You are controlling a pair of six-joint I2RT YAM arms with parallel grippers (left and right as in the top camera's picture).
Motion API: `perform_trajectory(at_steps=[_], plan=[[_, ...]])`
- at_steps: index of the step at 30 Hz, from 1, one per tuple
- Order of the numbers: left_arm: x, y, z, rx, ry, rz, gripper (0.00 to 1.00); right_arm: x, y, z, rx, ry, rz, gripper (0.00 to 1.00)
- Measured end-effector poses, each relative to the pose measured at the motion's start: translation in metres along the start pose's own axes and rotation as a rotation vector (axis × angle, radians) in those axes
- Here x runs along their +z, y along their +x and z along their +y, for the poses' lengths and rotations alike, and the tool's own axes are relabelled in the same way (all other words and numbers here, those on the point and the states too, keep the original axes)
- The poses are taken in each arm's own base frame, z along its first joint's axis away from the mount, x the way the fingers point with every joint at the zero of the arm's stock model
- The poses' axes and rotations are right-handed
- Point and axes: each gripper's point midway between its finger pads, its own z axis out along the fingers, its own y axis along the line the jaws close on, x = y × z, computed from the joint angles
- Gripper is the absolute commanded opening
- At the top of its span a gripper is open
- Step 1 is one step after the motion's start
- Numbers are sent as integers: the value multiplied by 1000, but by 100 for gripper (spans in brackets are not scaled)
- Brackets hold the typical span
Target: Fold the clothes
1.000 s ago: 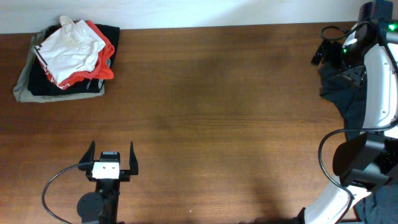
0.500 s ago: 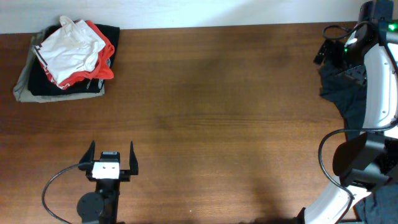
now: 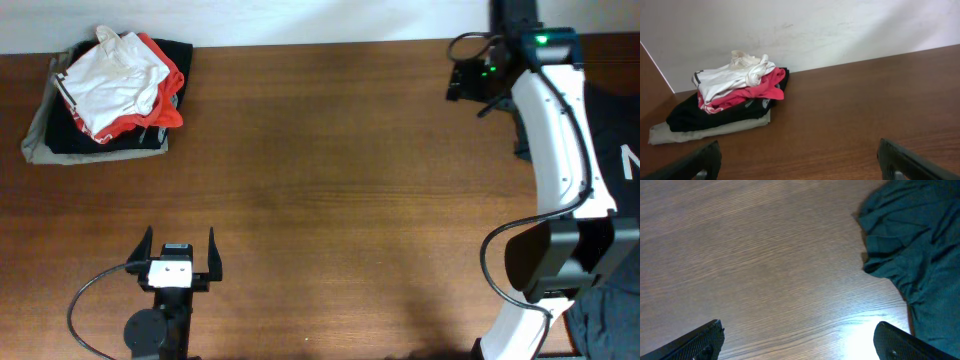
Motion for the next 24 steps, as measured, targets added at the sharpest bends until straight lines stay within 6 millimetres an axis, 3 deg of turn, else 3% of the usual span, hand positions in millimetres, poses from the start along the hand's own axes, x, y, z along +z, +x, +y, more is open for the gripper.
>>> perform_trajectory(at_steps=[3,6,11,15,18,24], plan=[[0,0,0,0,0,0,99,-12,0,4,-10,-2,-27,99],[0,0,0,0,0,0,99,-43,-8,-3,4,-6,-103,99],[0,0,0,0,0,0,99,-131,-19,-19,49,-56,-321,99],[0,0,0,0,0,0,99,-172,-23,-26,84,-109,-488,99],[0,0,0,0,0,0,99,-175,-16,-28,99,-133,-559,99],[0,0,0,0,0,0,99,-135,32,-31,98,-166,-587,98]])
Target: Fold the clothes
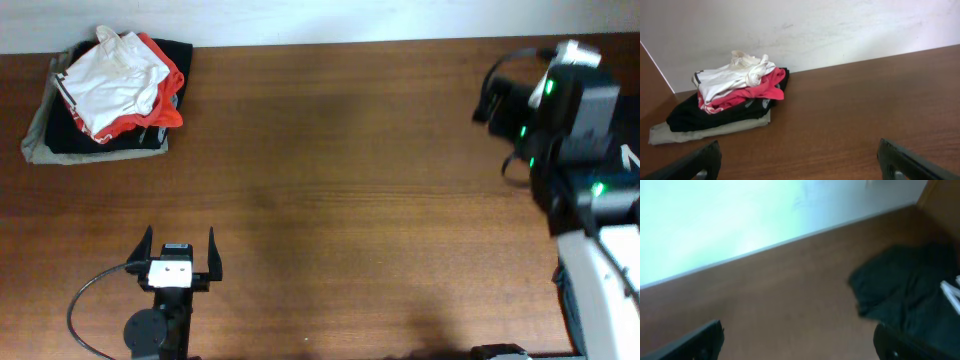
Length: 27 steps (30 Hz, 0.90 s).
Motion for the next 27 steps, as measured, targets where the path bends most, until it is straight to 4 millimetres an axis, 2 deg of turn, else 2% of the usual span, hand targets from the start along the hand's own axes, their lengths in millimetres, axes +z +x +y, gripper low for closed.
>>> perform_trajectory(at_steps=[5,7,11,12,14,15,17,27], plan=[[0,0,0,0,0,-1,99,-6,53,-10,16,-61,-70,99],[0,0,0,0,0,-1,99,-9,66,-13,23,-81,-111,99],[0,0,0,0,0,0,99,-12,114,-22,34,-133,-187,99],[0,0,0,0,0,0,99,-10,132,-25,34,-143,-191,98],[0,0,0,0,0,0,99,-12,148,-29,37,-158,-215,99],[0,0,0,0,0,0,99,-11,162,-32,39,-167,-220,99],[0,0,0,0,0,0,99,-12,176,-35,41,-183,-244,99],[0,0,0,0,0,0,99,-9,212,-40,18,-220,-297,99]])
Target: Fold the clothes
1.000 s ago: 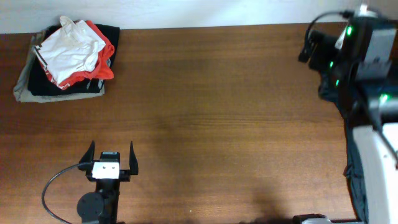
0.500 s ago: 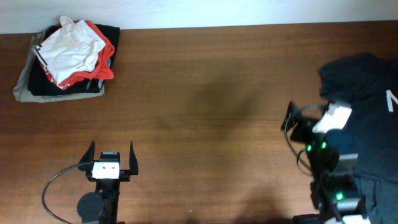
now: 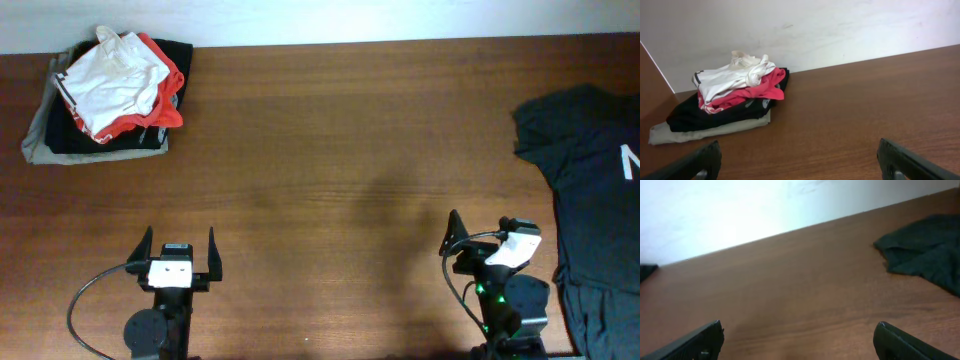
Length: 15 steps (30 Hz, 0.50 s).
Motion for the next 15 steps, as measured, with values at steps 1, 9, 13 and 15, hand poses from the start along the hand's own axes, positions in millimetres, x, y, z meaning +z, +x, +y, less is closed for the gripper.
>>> perform_trajectory(at_steps=[1,9,13,15], plan=[[0,0,0,0,0,0,99,0,3,0,-9,-4,3,99],[0,0,0,0,0,0,99,-3,0,3,-45,-30,-56,99],[0,0,0,0,0,0,99,-5,-1,4,-56,-35,-65,99],[0,0,0,0,0,0,99,-7,-3,4,-64,-40,-76,99]])
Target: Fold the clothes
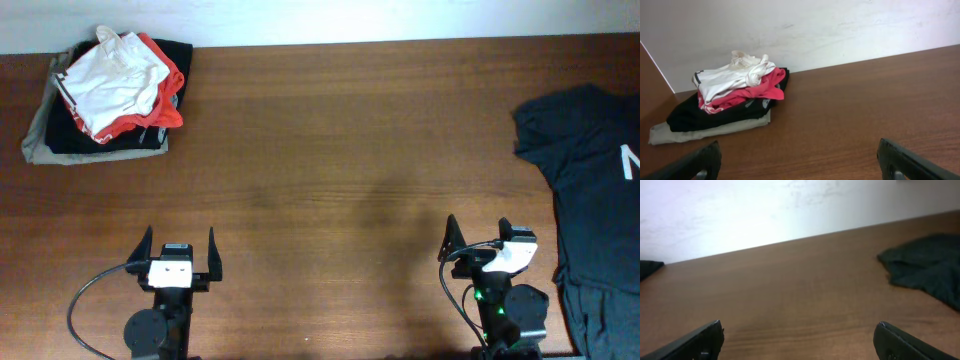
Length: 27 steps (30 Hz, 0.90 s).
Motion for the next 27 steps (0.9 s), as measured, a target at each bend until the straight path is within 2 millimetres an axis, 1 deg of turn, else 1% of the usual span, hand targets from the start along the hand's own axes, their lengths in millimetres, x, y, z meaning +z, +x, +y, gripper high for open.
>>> perform_trajectory(at_steps=[3,5,27], plan=[[0,0,0,0,0,0,99,-3,-9,3,-25,-16,-39,99],[0,0,0,0,0,0,99,-3,-10,4,-38,-20,-47,99],[0,0,0,0,0,0,99,-3,-10,5,-58,-24,-46,99]])
